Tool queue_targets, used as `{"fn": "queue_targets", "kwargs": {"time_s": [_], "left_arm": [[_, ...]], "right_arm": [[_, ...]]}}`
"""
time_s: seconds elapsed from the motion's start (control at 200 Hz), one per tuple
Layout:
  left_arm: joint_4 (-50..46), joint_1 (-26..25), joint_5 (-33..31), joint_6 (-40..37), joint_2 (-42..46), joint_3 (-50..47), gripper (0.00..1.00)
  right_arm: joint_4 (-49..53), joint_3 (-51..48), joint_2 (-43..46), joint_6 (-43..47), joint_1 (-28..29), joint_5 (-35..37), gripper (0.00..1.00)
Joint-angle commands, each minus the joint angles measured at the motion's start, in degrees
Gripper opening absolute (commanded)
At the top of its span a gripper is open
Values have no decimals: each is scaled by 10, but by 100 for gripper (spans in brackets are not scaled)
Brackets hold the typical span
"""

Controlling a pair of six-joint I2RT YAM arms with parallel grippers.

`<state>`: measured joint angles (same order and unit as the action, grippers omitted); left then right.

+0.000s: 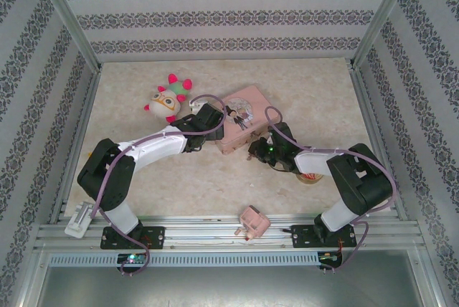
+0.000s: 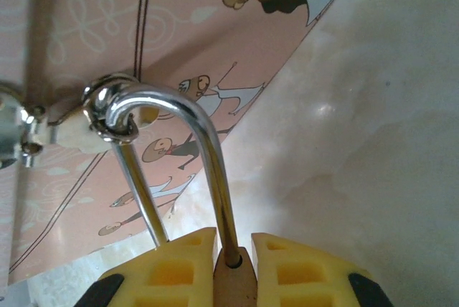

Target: Unlock the padlock with the key

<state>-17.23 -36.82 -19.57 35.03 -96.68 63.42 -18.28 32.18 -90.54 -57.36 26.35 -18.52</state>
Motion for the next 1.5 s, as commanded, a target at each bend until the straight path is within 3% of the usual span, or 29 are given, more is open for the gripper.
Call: {"fn": "queue_targets", "kwargs": {"time_s": [0.0,0.685,1.494], "left_arm": [[-43,-4,-17,0,-10,-22,99],[-45,-3,-20,0,-14,-22,99],[-48,-2,-21,0,-6,-25,99]], "right_arm": [[-38,-11,-6,-25,-15,26,0],[-75,-29,19,-40,-34,36,0],[-118,-24,-13,-71,-54,33,0]]}}
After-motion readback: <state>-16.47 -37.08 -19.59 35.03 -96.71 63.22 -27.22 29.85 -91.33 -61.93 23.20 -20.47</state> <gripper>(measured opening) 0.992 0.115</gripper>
